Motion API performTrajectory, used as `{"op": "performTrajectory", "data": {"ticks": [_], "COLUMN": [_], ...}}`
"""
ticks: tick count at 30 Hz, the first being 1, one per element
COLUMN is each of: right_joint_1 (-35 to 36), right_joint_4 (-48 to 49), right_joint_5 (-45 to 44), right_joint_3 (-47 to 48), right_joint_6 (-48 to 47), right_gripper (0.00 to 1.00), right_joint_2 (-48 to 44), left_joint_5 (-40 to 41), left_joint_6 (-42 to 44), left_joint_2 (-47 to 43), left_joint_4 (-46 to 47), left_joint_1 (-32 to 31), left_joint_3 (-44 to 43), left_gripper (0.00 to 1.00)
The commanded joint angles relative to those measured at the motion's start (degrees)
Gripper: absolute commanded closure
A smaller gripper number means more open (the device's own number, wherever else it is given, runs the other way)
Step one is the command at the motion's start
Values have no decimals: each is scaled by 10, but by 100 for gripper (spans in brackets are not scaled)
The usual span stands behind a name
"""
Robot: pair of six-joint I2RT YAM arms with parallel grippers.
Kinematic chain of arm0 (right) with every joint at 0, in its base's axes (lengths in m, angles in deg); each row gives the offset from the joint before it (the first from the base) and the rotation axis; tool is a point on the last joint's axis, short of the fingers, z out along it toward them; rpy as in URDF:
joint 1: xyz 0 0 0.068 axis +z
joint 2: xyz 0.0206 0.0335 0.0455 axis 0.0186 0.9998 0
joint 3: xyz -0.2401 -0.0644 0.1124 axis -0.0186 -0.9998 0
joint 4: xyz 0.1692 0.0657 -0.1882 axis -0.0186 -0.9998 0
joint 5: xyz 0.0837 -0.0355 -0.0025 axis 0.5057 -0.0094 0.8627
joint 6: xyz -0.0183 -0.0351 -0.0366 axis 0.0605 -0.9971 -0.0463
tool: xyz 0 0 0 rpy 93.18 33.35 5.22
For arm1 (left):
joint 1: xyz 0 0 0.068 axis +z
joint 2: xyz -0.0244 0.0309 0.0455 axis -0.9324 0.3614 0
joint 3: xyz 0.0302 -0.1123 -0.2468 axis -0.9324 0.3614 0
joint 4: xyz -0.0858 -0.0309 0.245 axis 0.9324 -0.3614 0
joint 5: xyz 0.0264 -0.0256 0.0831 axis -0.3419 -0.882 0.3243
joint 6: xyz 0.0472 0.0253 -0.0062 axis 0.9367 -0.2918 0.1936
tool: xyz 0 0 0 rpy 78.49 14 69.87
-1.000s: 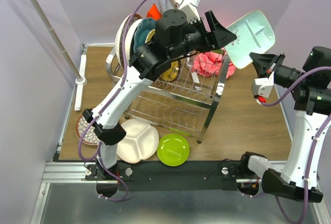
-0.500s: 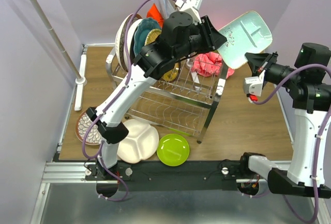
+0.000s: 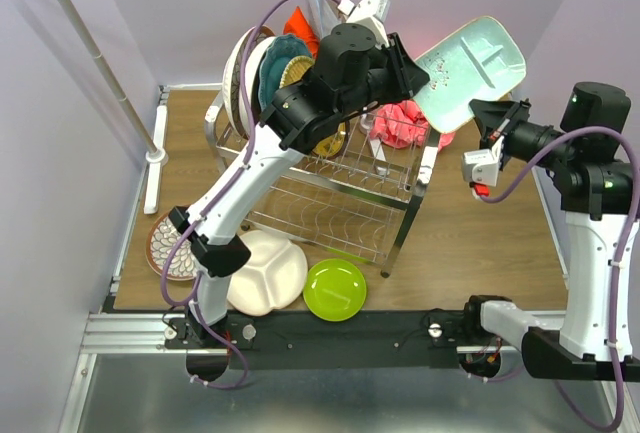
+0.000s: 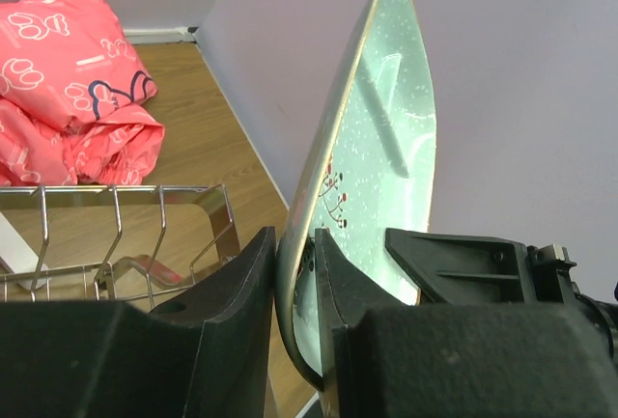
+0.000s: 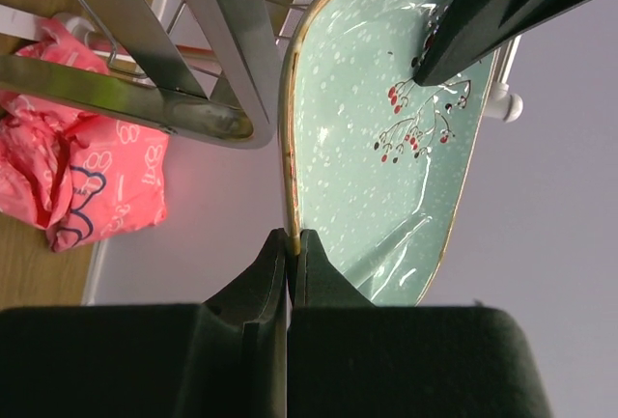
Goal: Load the plates into the dish rack
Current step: Pass the plate from the right arm to the left
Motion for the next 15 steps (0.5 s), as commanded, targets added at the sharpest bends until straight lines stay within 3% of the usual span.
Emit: {"op": "performTrajectory", "data": {"ticks": [1, 10, 11, 12, 15], "right_joint_1": [10, 10, 10, 10, 10], "right_joint_4": [126, 248, 265, 274, 313], "right_joint_5": [63, 67, 67, 65, 64], "right_joint_3": [-17, -77, -80, -83, -95], "right_joint_6": [-148, -34, -25, -2, 44], "right_gripper": [99, 62, 55, 41, 11], "right_joint_2": [-31, -64, -66, -73, -83], "left_joint_5": [1, -35, -34, -35, -48], "left_joint_6": [18, 0, 0, -3, -2], "left_joint_2": [-15, -56, -59, -60, -64], "left_joint_4": [46, 166, 172, 177, 192], "left_joint_1": [-7, 1, 2, 3, 5], "left_joint_3": [-13, 37, 36, 37, 37], "left_gripper": [100, 100, 100, 100, 100]}}
